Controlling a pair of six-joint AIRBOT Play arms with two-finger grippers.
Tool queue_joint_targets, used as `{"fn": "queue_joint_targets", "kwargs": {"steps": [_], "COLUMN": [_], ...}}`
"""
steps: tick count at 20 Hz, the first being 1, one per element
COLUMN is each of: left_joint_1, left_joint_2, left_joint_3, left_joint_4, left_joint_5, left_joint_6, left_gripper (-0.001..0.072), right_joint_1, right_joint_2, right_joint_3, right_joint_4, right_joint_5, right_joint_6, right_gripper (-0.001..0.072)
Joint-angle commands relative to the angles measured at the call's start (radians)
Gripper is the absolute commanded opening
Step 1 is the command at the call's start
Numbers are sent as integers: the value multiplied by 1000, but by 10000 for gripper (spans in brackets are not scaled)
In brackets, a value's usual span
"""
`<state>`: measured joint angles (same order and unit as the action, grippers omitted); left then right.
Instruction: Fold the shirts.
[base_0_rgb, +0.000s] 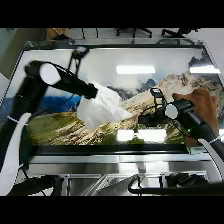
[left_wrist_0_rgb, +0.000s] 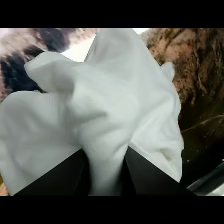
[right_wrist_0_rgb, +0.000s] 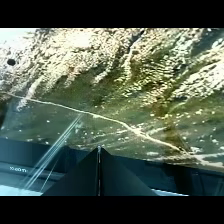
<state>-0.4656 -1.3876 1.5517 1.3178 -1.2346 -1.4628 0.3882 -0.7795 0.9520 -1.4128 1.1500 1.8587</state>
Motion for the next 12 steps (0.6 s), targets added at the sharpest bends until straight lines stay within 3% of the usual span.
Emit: {"fn": "queue_joint_targets", "kwargs": {"steps": [1, 2, 3, 4, 8, 12], "left_joint_1": [-84, -76, -57, -29, 169, 301], "left_joint_2": [-37, -51, -60, -62, 10, 209], "left_joint_3": [-112, -89, -51, -2, 32, -398], "left_joint_4": [-11, -8, -9, -4, 0, -145], "left_joint_5": [87, 60, 12, -53, -266, -215], "left_joint_6": [-49, -49, -51, -49, -49, -45], "left_gripper": [96, 529, 691, 692, 692, 692], "right_joint_1": [0, 0, 0, -1, -32, -58], "right_joint_2": [-1, -1, -1, -1, -17, -103], "right_joint_3": [1, 5, 15, 32, 101, 102], "right_joint_4": [-2, -5, -9, -14, -14, 32], "right_joint_5": [-2, -2, -2, -1, -1, 2], "right_joint_6": [-27, -27, -28, -32, -96, -174], "right_gripper": [21, 35, 180, 313, 321, 320]}}
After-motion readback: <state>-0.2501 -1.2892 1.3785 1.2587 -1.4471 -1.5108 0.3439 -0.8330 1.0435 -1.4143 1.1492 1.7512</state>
